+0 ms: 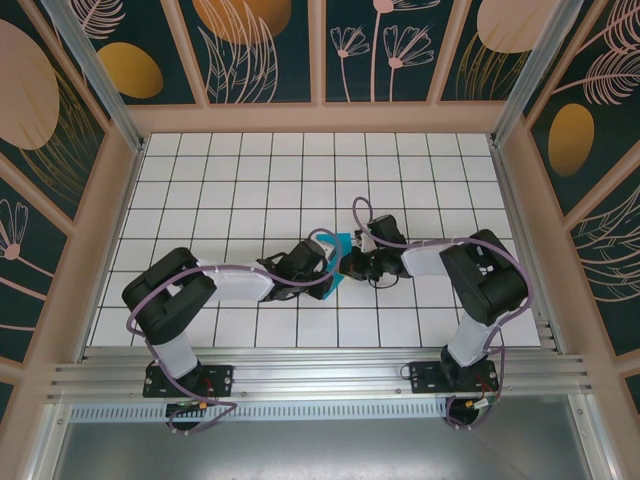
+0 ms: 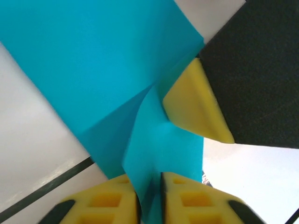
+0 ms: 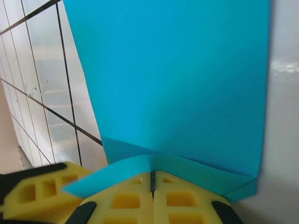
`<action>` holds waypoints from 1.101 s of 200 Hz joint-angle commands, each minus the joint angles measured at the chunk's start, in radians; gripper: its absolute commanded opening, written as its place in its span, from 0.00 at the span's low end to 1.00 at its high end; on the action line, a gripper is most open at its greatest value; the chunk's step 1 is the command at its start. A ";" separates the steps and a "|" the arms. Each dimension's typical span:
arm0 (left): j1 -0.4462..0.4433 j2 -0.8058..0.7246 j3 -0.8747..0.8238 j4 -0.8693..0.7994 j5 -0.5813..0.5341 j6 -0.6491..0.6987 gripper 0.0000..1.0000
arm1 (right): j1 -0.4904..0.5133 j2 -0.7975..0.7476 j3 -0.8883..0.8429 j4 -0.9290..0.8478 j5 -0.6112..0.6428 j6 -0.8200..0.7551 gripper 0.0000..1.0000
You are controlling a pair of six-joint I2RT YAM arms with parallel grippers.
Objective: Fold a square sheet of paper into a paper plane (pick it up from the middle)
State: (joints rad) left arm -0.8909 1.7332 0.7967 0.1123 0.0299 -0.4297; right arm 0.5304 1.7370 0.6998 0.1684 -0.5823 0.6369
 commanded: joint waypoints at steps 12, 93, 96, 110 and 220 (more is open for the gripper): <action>0.006 -0.119 0.019 -0.122 -0.143 -0.044 0.33 | 0.011 0.034 -0.005 -0.096 0.116 -0.033 0.01; 0.005 -0.183 0.013 -0.012 0.134 -0.341 0.20 | 0.011 0.034 0.001 -0.083 0.132 0.001 0.01; 0.005 -0.178 0.008 0.006 0.148 -0.356 0.19 | 0.011 0.035 -0.001 -0.084 0.133 0.001 0.01; 0.006 -0.148 -0.018 0.089 0.213 -0.411 0.17 | 0.011 0.036 0.001 -0.082 0.133 0.002 0.01; 0.003 0.020 0.017 0.058 0.236 -0.410 0.11 | 0.011 0.054 0.010 -0.088 0.132 0.004 0.01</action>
State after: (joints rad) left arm -0.8898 1.7336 0.7921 0.1783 0.2802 -0.8505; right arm 0.5369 1.7382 0.7132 0.1493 -0.5655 0.6384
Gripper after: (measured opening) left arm 0.110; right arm 0.052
